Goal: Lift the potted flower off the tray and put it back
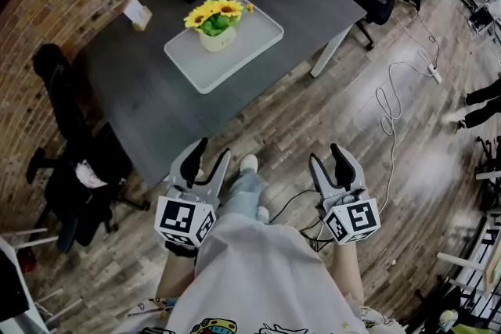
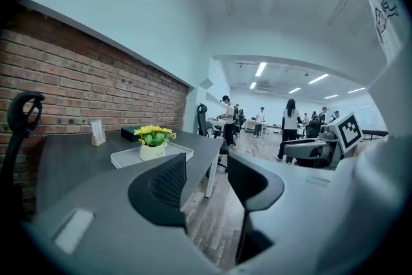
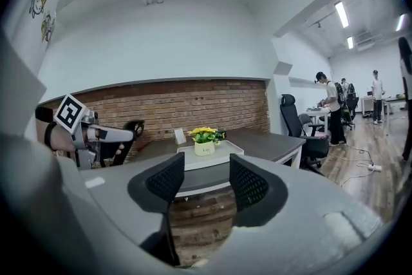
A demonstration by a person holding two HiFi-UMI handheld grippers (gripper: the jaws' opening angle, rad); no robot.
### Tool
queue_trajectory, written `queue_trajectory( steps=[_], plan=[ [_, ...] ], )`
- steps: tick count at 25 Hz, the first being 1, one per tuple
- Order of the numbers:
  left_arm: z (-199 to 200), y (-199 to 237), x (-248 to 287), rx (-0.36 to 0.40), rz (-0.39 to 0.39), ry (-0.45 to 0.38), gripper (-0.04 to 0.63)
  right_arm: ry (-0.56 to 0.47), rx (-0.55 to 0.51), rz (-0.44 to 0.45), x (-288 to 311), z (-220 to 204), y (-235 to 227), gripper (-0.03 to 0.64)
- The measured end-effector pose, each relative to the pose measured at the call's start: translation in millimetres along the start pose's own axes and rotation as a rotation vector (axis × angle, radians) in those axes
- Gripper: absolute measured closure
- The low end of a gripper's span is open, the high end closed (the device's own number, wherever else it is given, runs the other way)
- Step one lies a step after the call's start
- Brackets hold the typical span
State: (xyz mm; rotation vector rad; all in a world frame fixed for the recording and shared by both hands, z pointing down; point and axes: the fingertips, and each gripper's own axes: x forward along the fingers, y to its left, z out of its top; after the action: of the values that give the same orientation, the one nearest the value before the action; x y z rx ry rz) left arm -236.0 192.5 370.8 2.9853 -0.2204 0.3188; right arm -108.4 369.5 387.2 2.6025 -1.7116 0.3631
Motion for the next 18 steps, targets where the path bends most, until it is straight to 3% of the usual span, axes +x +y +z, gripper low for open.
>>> queue_trajectory(
  steps=[10, 18],
  plan=[
    [44, 79, 106, -0.013, -0.021, -0.027, 0.341, -0.03, 0.01, -0.017, 113, 47, -40, 0.353],
    [53, 112, 142, -0.023, -0.013, -0.023, 0.331, -0.028, 0.024, -0.02, 159, 58, -59, 0.337]
  ],
)
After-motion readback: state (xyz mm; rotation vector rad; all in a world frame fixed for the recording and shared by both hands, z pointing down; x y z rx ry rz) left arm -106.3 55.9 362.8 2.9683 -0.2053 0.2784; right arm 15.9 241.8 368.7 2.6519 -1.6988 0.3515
